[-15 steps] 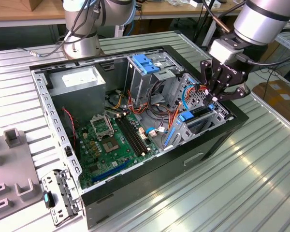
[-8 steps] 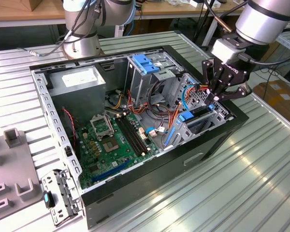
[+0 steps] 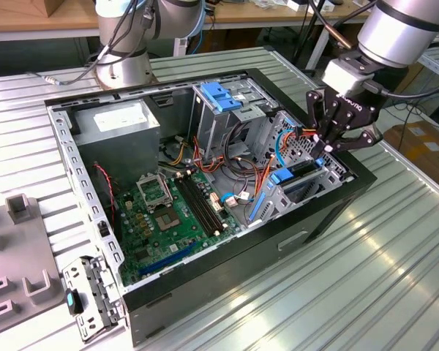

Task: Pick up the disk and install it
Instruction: 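Insert the first disk wire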

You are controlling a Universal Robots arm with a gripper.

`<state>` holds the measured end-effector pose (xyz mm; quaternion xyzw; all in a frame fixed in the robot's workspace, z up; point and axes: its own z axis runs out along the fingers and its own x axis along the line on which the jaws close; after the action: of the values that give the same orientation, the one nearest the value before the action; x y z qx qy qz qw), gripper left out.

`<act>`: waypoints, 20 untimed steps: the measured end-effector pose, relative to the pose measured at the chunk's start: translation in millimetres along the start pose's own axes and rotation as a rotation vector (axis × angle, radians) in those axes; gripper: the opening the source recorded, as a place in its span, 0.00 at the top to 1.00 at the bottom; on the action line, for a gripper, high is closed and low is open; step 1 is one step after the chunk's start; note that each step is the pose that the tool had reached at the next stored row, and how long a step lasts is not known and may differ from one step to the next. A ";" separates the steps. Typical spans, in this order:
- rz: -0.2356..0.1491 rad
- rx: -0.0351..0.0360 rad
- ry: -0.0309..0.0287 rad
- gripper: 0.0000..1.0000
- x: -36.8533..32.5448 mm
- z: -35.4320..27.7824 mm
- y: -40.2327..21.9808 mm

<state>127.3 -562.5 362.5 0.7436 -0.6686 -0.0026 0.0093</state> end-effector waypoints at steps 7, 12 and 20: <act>-0.027 0.0002 0.0007 0.89 0.3 -0.1 -3.2; -0.047 0.0004 0.0010 0.89 0.4 -0.6 -4.8; -0.108 0.0009 0.0022 0.89 1.5 -4.1 -16.2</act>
<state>143.7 -562.2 366.3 0.7787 -0.6274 -0.0019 0.0095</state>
